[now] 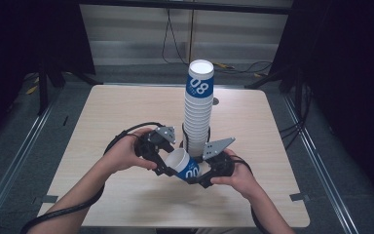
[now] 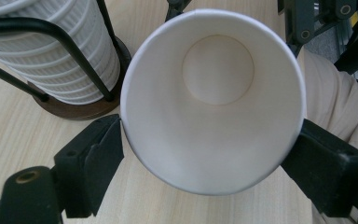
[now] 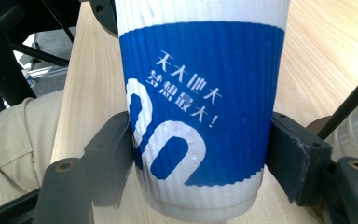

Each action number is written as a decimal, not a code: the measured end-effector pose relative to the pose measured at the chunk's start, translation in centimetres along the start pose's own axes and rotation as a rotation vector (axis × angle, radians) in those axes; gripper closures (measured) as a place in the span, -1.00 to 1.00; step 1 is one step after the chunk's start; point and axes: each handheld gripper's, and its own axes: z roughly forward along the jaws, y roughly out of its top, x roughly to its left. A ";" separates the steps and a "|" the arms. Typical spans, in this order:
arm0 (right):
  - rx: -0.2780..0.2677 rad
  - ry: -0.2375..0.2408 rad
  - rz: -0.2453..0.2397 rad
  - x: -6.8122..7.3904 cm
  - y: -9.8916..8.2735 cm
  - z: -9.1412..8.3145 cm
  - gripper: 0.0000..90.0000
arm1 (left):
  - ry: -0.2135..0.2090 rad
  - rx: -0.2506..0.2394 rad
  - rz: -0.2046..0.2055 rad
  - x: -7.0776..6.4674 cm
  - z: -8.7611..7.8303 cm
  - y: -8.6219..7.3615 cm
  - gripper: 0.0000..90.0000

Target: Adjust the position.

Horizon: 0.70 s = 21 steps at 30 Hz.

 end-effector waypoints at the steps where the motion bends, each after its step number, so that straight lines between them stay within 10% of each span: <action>1: -0.002 0.004 -0.001 0.0 0.0 0.0 -0.36 | 0.000 0.007 0.004 0.0 0.0 0.0 -0.66; 21: -0.015 -0.006 -0.014 0.1 -0.1 0.3 -0.36 | -0.004 0.037 0.040 -0.2 -0.4 0.3 -0.52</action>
